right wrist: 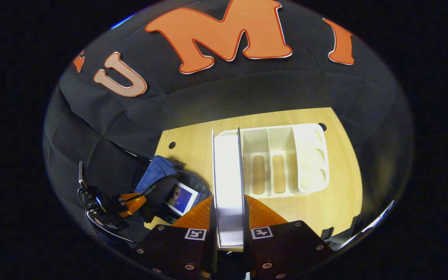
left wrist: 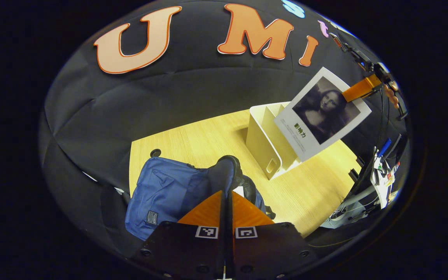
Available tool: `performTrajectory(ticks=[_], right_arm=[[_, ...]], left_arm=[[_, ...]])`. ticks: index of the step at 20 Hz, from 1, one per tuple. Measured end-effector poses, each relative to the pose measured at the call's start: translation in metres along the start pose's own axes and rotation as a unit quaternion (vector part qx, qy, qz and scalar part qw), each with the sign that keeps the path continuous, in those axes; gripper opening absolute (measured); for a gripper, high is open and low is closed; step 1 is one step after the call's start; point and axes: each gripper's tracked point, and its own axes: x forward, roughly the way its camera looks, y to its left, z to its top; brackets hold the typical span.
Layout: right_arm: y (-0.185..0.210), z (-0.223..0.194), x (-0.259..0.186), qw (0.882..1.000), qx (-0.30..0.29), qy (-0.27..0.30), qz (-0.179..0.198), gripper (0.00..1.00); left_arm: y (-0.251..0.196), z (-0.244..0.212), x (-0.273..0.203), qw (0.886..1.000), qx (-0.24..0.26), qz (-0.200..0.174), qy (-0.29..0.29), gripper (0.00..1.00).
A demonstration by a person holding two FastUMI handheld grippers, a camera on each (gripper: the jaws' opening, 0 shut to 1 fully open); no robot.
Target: Open the schoolbag, grab two books from the bookshelf and put them into the schoolbag.
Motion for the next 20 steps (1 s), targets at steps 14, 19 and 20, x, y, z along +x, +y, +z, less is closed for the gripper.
performTrajectory(ticks=[14,19,20], right_arm=[[0.097,-0.056,0.052,0.992,0.015,0.038,0.12,0.27],[0.123,-0.091,0.091,0.99,0.033,0.053,0.13,0.27],[0.122,-0.093,0.098,0.99,0.042,0.048,0.128,0.27]], left_arm=[[0.012,0.01,-0.004,1.0,0.001,0.029,-0.003,0.02],[0.013,0.009,-0.007,0.999,-0.007,0.032,-0.007,0.02],[0.011,0.008,-0.008,1.0,-0.01,0.028,-0.008,0.02]])
